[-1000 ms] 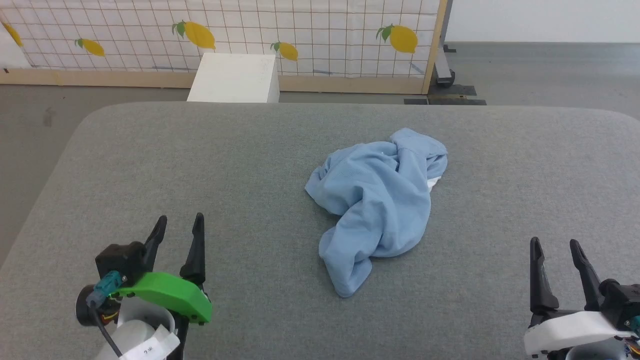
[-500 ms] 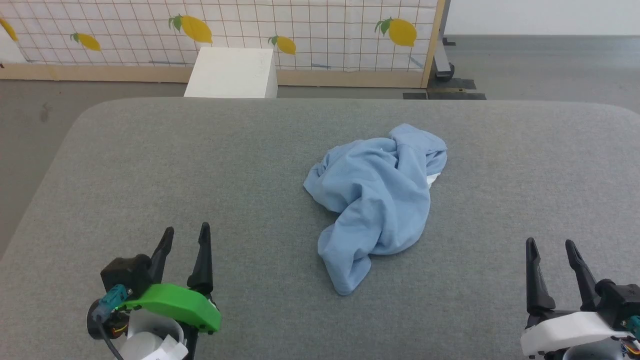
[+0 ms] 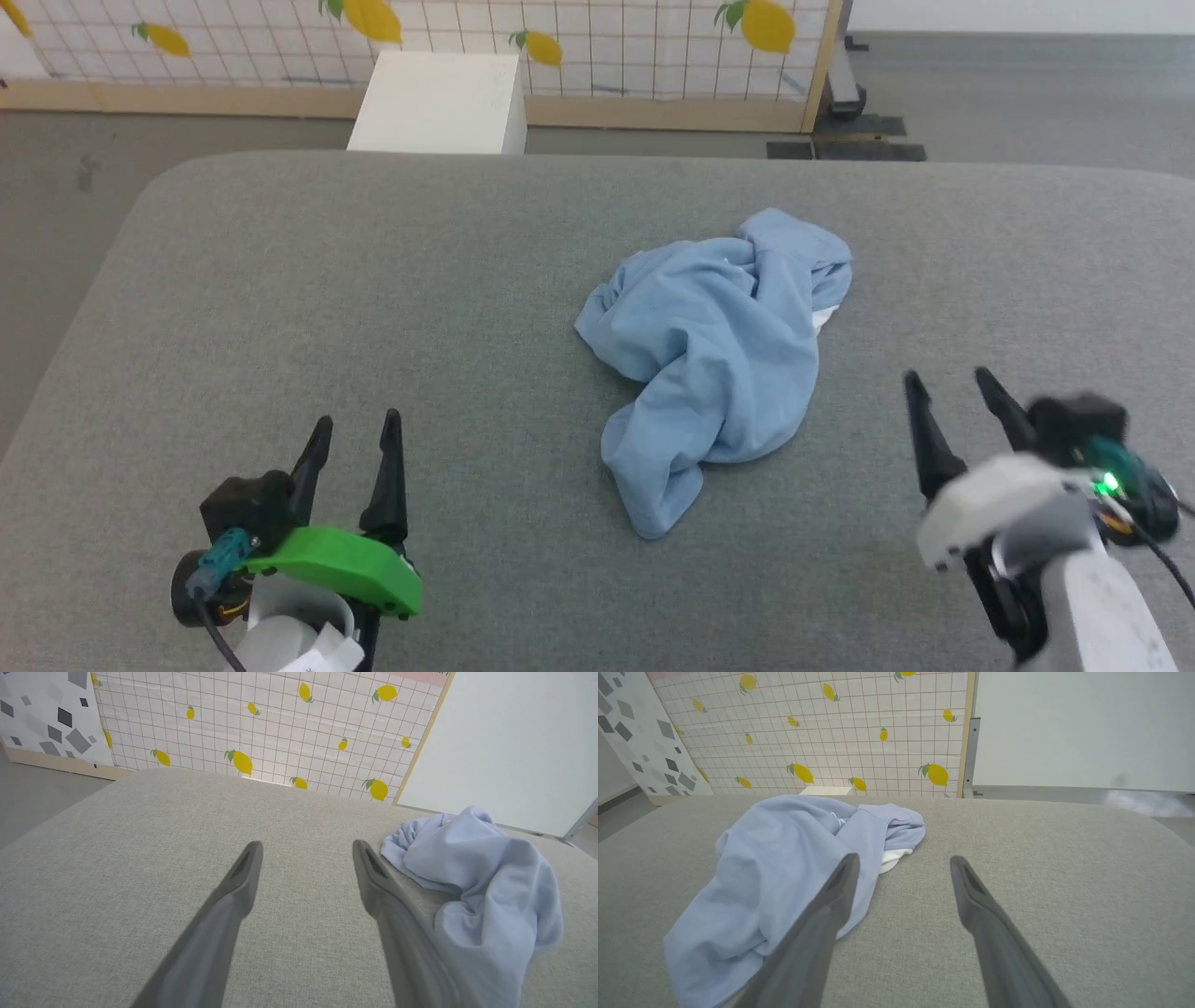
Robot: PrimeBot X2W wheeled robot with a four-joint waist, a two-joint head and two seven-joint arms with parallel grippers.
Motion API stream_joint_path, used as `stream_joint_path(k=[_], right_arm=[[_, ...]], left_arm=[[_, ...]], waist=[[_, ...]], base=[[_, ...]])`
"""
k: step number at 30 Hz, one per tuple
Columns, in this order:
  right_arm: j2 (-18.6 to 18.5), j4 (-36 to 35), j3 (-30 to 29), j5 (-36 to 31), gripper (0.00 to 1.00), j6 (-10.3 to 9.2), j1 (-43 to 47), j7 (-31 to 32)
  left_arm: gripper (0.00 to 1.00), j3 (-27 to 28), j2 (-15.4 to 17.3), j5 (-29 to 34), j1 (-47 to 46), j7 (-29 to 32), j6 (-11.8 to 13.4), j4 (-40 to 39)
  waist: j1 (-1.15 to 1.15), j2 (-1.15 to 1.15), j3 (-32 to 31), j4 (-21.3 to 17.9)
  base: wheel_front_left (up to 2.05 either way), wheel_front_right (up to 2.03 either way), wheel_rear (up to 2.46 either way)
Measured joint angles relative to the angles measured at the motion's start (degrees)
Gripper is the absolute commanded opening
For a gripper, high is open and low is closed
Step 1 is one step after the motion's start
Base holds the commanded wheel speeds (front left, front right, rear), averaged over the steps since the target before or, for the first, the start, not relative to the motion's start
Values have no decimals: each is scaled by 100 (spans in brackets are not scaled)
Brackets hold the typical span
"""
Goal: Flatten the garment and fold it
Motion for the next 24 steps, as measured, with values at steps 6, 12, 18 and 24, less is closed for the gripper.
stream_joint_path(k=[6, 12, 18, 24], right_arm=[[-1, 771, 377, -243, 100, 0, -1185, 1839], [-310, 1686, 864, -646, 100, 0, -2414, 3321], [-482, 2293, 1141, -772, 100, 0, -2832, 4061], [-603, 2461, 1359, -577, 100, -2, -2923, 4178]], left_arm=[[100, -26, -116, 168, -117, 0, -46, -69], [100, -73, -236, 272, -438, -1, -116, -130], [100, -113, -417, 319, -612, -1, -198, -119], [100, -55, -525, 322, -649, 0, -297, -2]], waist=[[0, 0, 273, 144], [0, 0, 692, 412], [0, 0, 1003, 742], [0, 0, 1261, 1017]], base=[[0, 0, 0], [0, 0, 0], [0, 0, 0], [0, 0, 0]])
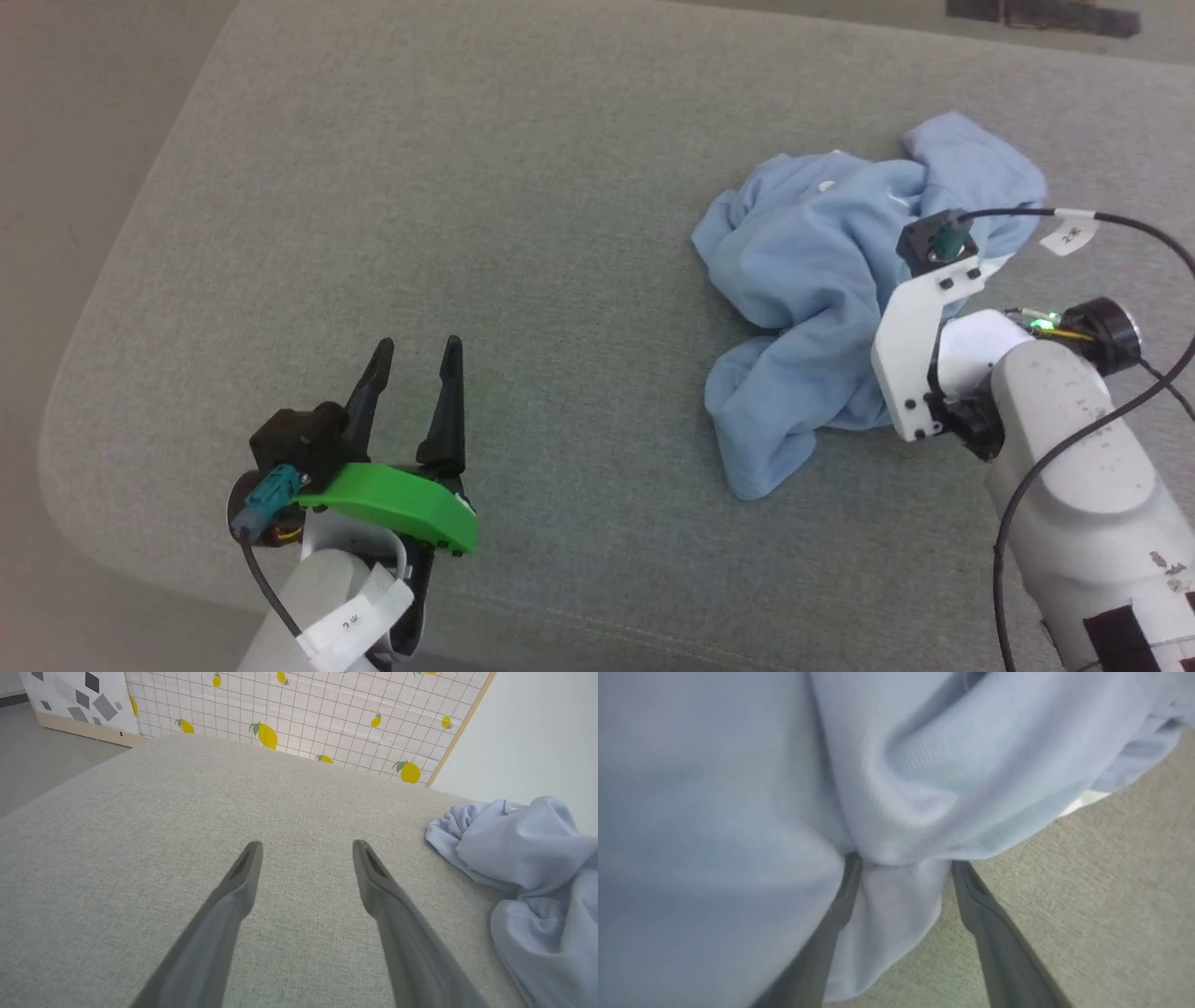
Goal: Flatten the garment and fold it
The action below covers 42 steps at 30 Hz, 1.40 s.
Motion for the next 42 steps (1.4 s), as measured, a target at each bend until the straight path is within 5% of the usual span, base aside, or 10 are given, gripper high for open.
stream_joint_path(k=[1, 2, 9, 14, 21, 28, 29, 30, 31, 42], right_arm=[[-13, -3, -1, 33, 12, 0, -21, -38], [-37, -4, 15, 57, 0, 1, -35, -94], [-15, -213, -412, 554, 0, 2, -32, -598], [-19, -1254, -1243, 861, 0, 2, 141, -1051], [256, -2568, -2329, 808, 0, 0, 2345, -652], [584, -2798, -2101, 1007, 0, 0, 3815, -237], [599, -2821, -2097, 1032, 5, 0, 3849, -285], [602, -2875, -2116, 1071, 58, 0, 3850, -390], [613, -2958, -2186, 1120, 100, 0, 3840, -604], [604, -3338, -3419, 1629, 100, 0, 3542, -3256]], left_arm=[[100, 20, -8, 1, -2, -1, -1, 18], [100, 48, -15, 9, -2, -1, -1, 45], [100, 151, -30, 129, 13, 0, -56, 148], [100, 149, -34, 148, 18, -1, -108, 222], [100, 135, -65, 145, 119, 0, -126, 322], [100, 129, -56, 129, 202, 2, -146, 420], [100, 127, -54, 115, 203, 4, -148, 431], [100, 125, -53, 96, 209, 11, -149, 438], [100, 124, -51, 92, 219, 29, -149, 441], [100, 127, 41, 15, 402, 103, -98, 360]], waist=[[0, 0, 26, 23], [0, 0, 49, 44], [0, 0, -63, -46], [0, 0, -339, -223], [0, 0, -732, -429], [0, 0, -994, -575], [0, 0, -1026, -587], [0, 0, -1059, -596], [0, 0, -1090, -604], [0, 0, -1288, -715]], base=[[0, 0, 0], [0, 0, 0], [0, 0, 0], [0, 0, 0], [0, 0, 0], [0, 0, 0], [0, 0, 0], [0, 0, 0], [0, 0, 0], [0, 0, 0]])
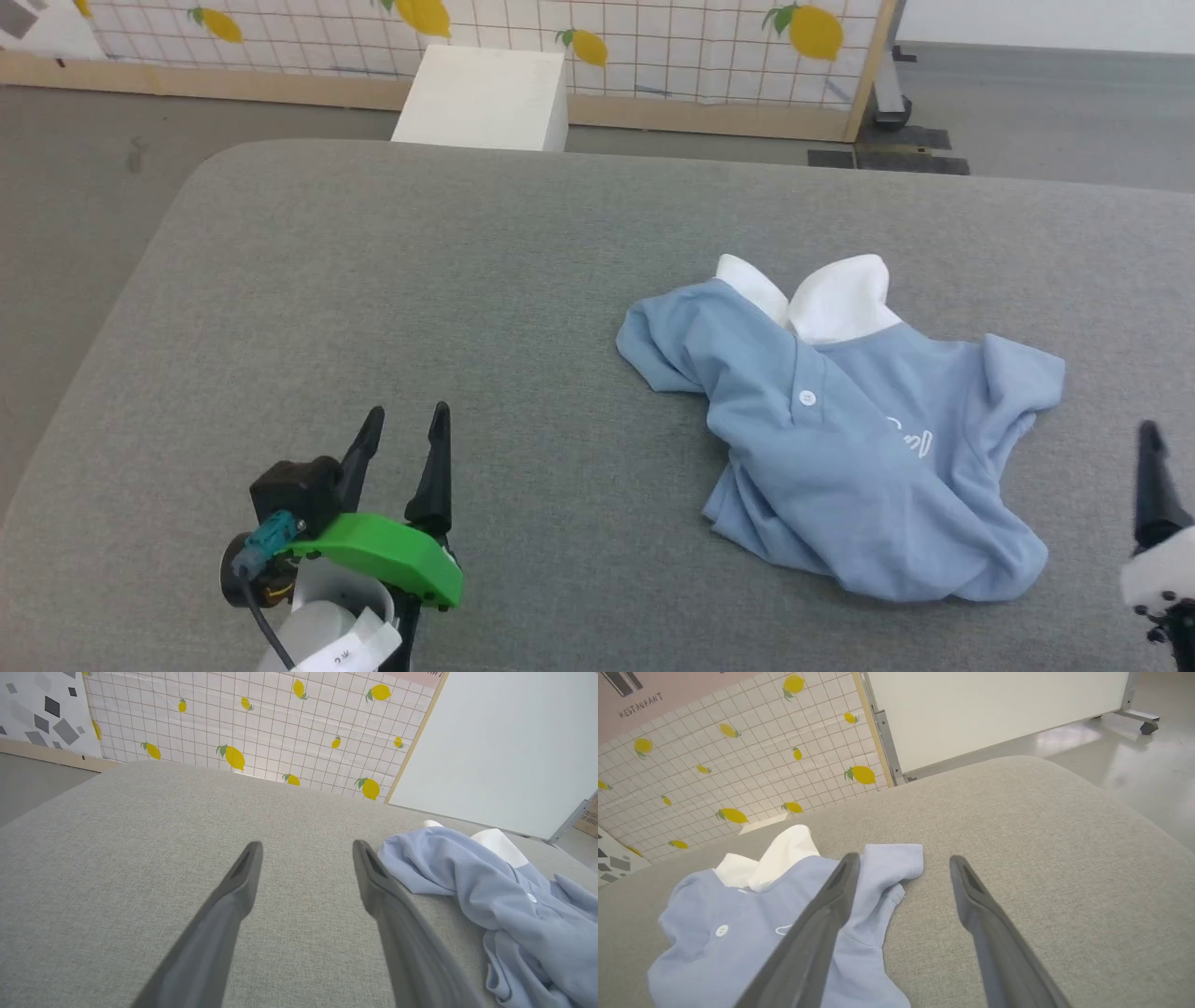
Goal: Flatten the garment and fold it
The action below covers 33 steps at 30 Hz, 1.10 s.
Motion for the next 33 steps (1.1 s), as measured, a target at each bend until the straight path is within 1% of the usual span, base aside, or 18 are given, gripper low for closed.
stream_joint_path(k=[2, 6, 9, 11, 13, 16, 17, 19, 20, 22, 24, 28, 33], right_arm=[[-3, 86, -99, -36, 100, 0, -10, -171], [3, 191, -94, -90, 100, 0, -123, -346], [2, 233, -35, -93, 100, 0, -285, -388], [1, 240, 25, -89, 100, 0, -372, -387], [2, 237, 116, -75, 100, 0, -486, -389], [5, 211, 241, -60, 100, 0, -656, -396], [4, 208, 274, -24, 100, 0, -709, -394], [2, 208, 333, 52, 100, 0, -808, -397], [4, 209, 358, 67, 100, 0, -839, -397], [3, 220, 389, 98, 100, 0, -905, -414], [4, 246, 389, 109, 100, 0, -921, -423], [4, 335, 393, 122, 100, 0, -931, -505], [3, 414, 382, 125, 100, 0, -1014, -567]], left_arm=[[100, -2, -8, -79, 14, 9, 5, -26], [100, -57, -29, -83, -118, 145, 7, -41], [100, -210, -77, -48, -608, 482, 10, 144], [100, -276, -167, -71, -1040, 728, 5, 310], [100, -353, -240, -88, -1550, 1092, -5, 590], [100, -516, -328, -113, -2370, 1881, -1, 1141], [100, -560, -352, -131, -2653, 2228, 16, 1362], [100, -625, -392, -152, -3181, 3017, 155, 1848], [100, -648, -404, -175, -3363, 3319, 208, 2011], [100, -728, -420, -171, -3777, 3831, 275, 2338], [100, -847, -432, -162, -4104, 4287, 285, 2582], [100, -1148, -459, -47, -4531, 4994, 272, 2986], [100, -1452, -474, 164, -4674, 5412, 246, 3312]], waist=[[0, 0, 3, -43], [0, 0, 49, -157], [0, 0, 121, -267], [0, 0, 199, -329], [0, 0, 301, -393], [0, 0, 492, -504], [0, 0, 568, -544], [0, 0, 734, -631], [0, 0, 801, -667], [0, 0, 974, -761], [0, 0, 1125, -847], [0, 0, 1421, -1022], [0, 0, 1711, -1208]], base=[[0, 0, 0], [0, 0, 0], [0, 0, 0], [0, 0, 0], [0, 0, 0], [0, 0, 0], [0, 0, 0], [0, 0, 0], [0, 0, 0], [0, 0, 0], [0, 0, 0], [0, 0, 0], [0, 0, 0]])
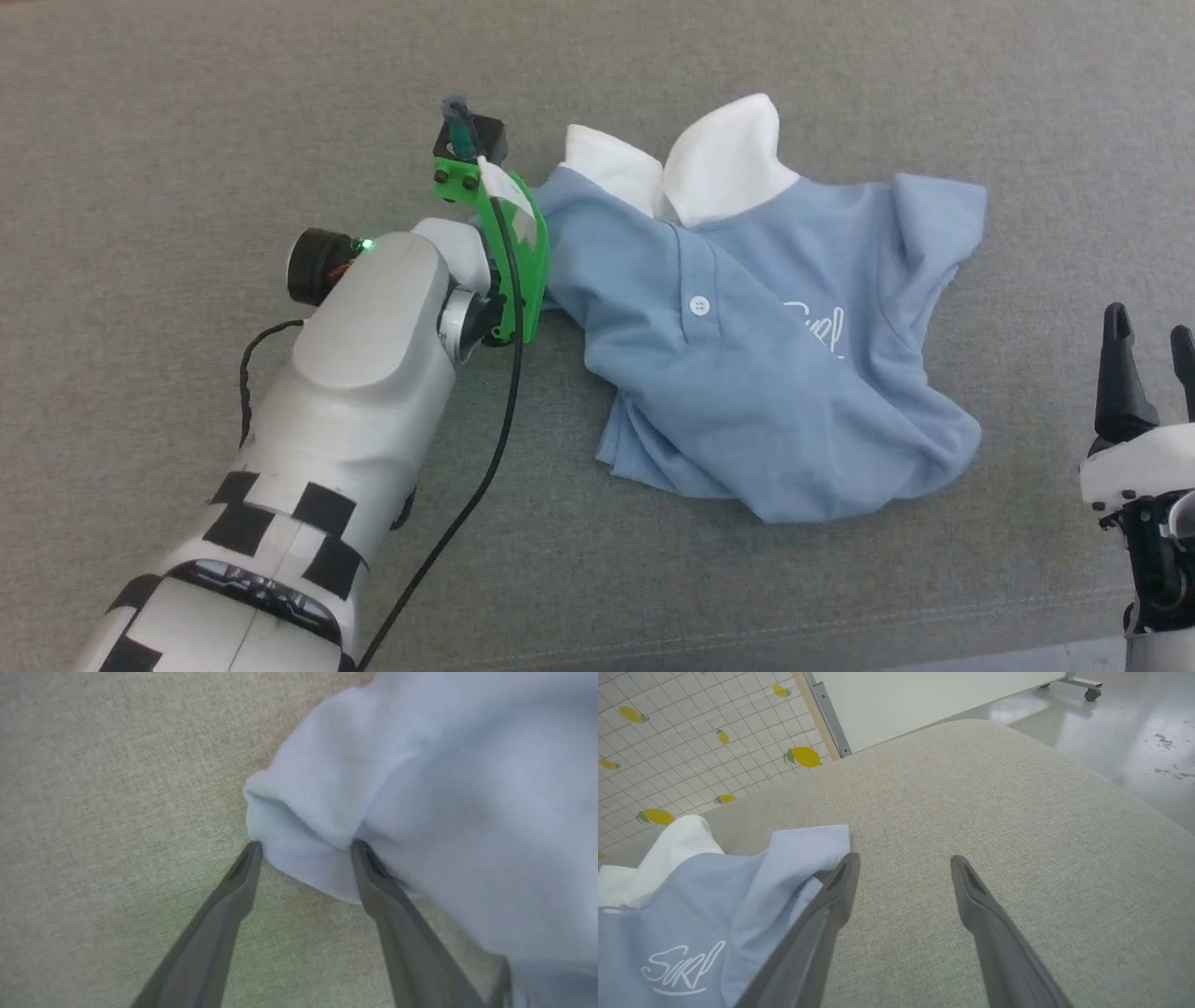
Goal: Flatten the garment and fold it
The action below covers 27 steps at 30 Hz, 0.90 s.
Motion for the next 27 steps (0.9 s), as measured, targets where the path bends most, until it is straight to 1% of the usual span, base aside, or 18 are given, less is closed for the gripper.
stream_joint_path(k=[5, 7, 9, 12, 17, 21, 24, 27], right_arm=[[-1, 41, 3, -5, 100, 0, -14, -33], [-1, 63, 3, -7, 100, 0, -19, -48], [0, 85, 13, -9, 100, 0, -23, -49], [-3, 120, 4, -46, 100, 0, -24, -55], [-1, 170, -1, -134, 100, 0, -7, -45], [0, 172, -13, -210, 100, 0, 56, 12], [0, 163, -12, -256, 100, 0, 175, 64], [1, 133, -11, -265, 100, 0, 281, 127]], left_arm=[[100, -203, 11, 125, -198, 403, 1, 205], [0, -204, 10, 107, -210, 417, -25, 211], [0, -186, -7, 37, -193, 280, -67, 199], [0, -11, -71, -164, -74, -81, -100, 129], [0, 554, -21, -683, 198, -797, -87, -98], [0, 981, 258, -956, 271, -1200, -4, -520], [0, 1244, 552, -1055, 577, -1338, 193, -854], [0, 1493, 842, -1149, 1190, -1337, 466, -1068]], waist=[[0, 0, 169, -128], [0, 0, 181, -123], [0, 0, 171, -86], [0, 0, 119, 4], [0, 0, -121, 185], [0, 0, -391, 359], [0, 0, -602, 493], [0, 0, -795, 628]], base=[[0, 0, 0], [0, 0, 0], [0, 0, 0], [0, 0, 0], [0, 0, 0], [0, 0, 0], [0, 0, 0], [0, 0, 0]])
